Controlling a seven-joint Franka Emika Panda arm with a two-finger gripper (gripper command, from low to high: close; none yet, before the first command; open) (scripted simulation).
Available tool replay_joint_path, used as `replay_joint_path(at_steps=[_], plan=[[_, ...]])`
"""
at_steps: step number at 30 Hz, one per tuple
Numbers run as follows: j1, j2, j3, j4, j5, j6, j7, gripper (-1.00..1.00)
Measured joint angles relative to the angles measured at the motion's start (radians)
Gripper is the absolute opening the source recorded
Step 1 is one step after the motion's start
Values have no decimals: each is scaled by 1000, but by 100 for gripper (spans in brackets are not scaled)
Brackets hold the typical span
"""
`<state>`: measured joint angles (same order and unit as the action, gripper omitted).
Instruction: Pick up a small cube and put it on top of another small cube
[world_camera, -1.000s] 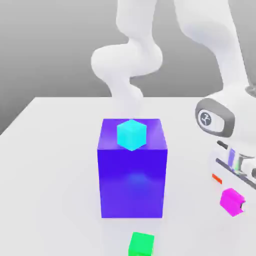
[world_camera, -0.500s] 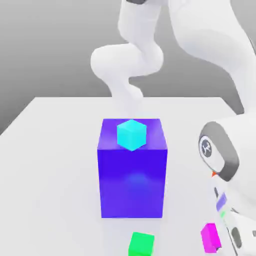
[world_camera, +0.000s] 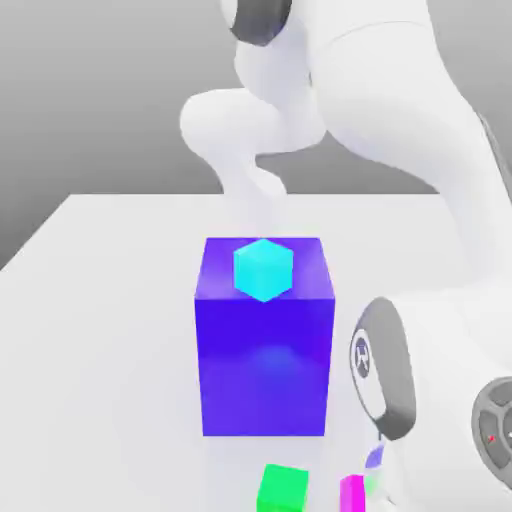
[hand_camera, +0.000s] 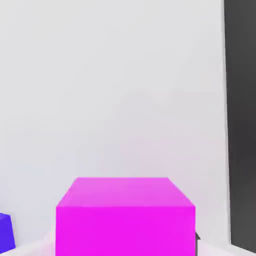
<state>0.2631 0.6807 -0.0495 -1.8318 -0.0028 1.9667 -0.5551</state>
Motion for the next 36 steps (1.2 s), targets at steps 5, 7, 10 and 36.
replay_joint_path(at_steps=[5, 7, 10, 36], plan=[[-34, -32, 15, -32, -1, 11, -113, -100], [-44, -53, 26, -44, -3, 23, -163, -100], [-51, -92, 47, -62, -9, 47, -242, -100], [-246, -364, 91, -571, -30, 750, -994, 100]])
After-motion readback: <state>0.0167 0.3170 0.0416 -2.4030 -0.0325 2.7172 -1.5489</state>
